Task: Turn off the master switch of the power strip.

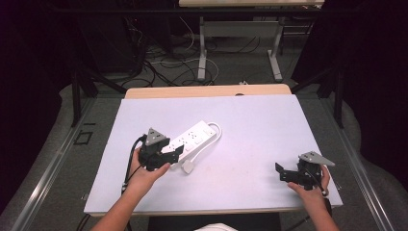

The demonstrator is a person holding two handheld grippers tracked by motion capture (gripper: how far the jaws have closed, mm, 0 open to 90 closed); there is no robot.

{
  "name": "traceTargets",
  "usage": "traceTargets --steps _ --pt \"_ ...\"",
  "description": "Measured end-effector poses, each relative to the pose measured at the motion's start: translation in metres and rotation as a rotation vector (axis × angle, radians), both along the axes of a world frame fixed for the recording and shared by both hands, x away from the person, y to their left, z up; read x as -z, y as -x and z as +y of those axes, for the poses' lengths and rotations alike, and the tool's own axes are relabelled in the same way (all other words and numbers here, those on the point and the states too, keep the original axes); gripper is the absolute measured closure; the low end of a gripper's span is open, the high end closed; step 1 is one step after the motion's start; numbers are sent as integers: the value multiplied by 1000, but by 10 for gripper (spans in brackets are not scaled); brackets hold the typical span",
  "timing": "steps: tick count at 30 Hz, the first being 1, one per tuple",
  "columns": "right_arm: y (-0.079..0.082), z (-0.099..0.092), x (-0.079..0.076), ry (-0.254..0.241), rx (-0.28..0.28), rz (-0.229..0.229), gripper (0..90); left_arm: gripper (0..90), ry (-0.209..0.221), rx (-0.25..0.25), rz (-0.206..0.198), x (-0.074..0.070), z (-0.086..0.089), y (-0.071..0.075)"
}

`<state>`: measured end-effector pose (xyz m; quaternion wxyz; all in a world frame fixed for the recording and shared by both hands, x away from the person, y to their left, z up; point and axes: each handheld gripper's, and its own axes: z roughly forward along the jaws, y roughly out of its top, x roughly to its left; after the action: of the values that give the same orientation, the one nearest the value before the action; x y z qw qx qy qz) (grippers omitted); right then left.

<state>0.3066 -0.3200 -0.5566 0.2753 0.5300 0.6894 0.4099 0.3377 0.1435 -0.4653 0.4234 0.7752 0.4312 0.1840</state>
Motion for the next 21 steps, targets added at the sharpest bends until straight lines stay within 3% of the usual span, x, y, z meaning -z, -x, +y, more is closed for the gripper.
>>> traceTargets --steps 3,11,21 --pt "1 -1 -1 8 -2 19 0 424 13 -3 11 -4 -6 -4" --pt "0 0 1 -4 0 2 0 439 17 -1 1 -11 -17 -16" --pt "-1 0 1 -5 -1 4 0 471 40 15 43 -18 -30 -33"
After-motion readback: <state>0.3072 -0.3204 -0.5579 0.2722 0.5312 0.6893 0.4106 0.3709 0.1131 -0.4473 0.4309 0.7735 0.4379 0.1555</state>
